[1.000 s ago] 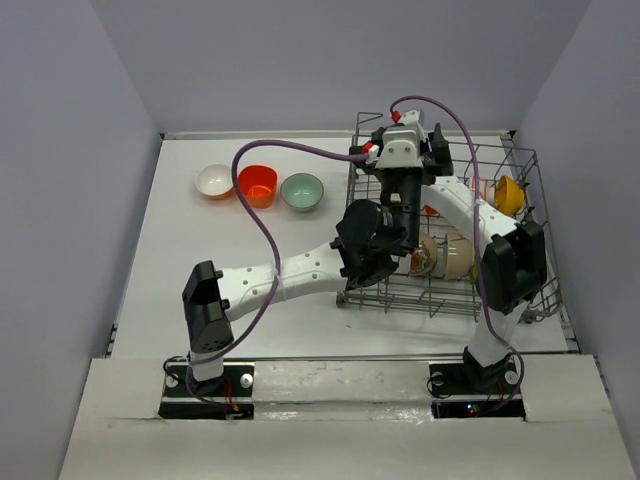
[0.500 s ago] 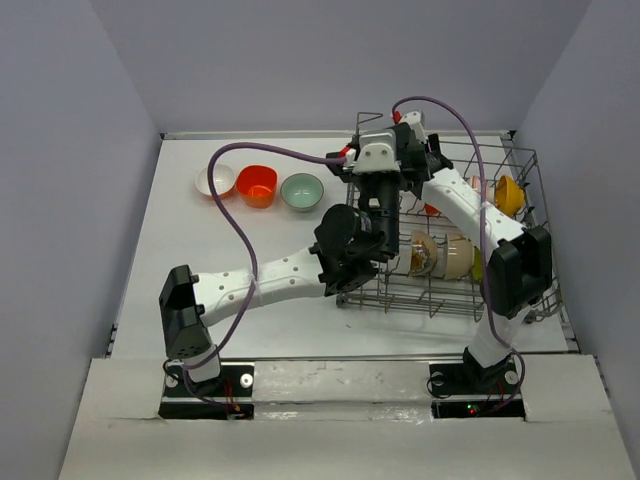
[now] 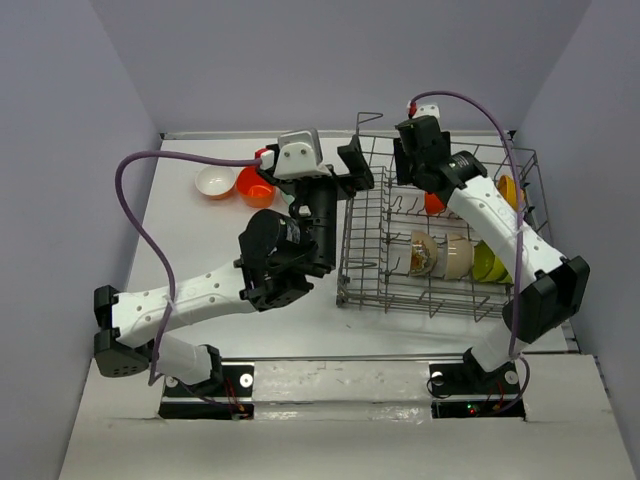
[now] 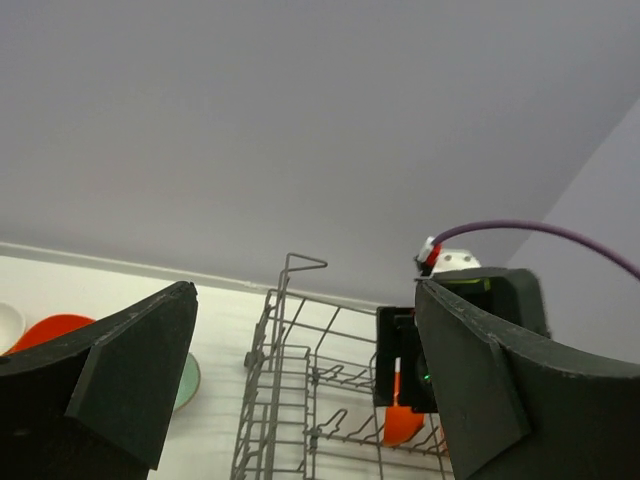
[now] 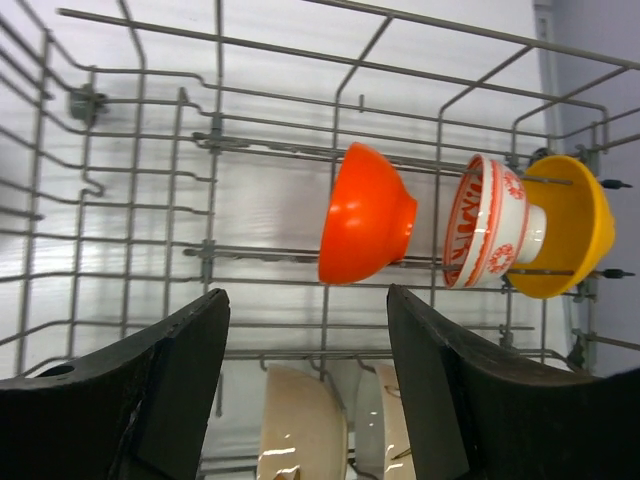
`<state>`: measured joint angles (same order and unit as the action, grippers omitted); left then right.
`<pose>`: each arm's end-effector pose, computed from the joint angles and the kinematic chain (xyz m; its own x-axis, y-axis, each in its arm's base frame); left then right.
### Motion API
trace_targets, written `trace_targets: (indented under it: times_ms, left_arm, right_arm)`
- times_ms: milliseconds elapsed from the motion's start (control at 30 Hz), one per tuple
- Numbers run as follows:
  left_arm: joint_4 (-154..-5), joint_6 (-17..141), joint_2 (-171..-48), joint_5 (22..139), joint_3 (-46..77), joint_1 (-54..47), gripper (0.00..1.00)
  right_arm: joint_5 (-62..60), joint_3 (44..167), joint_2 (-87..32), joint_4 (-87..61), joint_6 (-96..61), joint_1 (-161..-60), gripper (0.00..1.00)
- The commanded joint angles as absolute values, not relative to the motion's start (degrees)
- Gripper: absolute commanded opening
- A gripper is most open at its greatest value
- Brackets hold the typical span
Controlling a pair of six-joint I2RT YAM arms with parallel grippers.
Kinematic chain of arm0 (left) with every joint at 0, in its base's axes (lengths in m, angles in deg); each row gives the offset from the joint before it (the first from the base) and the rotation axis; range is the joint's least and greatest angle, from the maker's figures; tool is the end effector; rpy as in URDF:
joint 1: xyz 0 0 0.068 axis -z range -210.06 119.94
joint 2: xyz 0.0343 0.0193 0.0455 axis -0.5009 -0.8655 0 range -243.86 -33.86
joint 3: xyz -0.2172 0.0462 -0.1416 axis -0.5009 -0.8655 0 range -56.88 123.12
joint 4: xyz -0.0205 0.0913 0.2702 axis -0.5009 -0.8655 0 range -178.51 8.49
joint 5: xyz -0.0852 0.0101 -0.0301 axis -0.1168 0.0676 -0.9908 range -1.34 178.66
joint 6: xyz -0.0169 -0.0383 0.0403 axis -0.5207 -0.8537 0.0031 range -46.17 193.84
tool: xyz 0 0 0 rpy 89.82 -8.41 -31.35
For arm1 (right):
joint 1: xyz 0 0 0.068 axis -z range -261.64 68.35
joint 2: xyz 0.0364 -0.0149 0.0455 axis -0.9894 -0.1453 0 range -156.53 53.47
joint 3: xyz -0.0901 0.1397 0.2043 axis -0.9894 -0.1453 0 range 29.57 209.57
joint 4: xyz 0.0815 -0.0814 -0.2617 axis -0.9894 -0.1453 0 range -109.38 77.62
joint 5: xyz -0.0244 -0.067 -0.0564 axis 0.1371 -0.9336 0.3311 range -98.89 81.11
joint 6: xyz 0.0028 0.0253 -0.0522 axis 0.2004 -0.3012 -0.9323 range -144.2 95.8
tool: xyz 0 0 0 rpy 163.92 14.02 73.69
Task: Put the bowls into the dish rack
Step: Pick up the bowl from the corner of the board.
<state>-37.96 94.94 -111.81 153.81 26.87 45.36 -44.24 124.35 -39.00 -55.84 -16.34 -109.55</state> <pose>0.1095 -0.2714 0.5186 0.2710 -0.4409 -0.8557 0.1719 0.8968 -0.4076 0.3477 0.1568 0.3673 -0.5757 -0.1788 -0.7979 0.0827 0.9581 -0.2743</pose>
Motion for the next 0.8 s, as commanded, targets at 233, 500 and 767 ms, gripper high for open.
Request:
trace_targets:
  times_ms: [233,500,767]
  left_arm:
    - [-68.2,75.9,-96.9,161.3,21.0,47.7,0.99]
    - [-95.7,55.4,-93.3,163.5,24.7,47.8,0.99]
    - [-103.4,50.0,-87.1,162.4,20.4,47.7,0.99]
  right_arm:
    - [-16.8,125.0,-27.1,-56.4,-12.5,-110.1,0.7]
    - [-3.8,123.0,-23.0,-53.4,-11.0,-110.1,0.7]
    - [3.1,118.9,-18.7,-51.4,-8.1,-110.1,0.71]
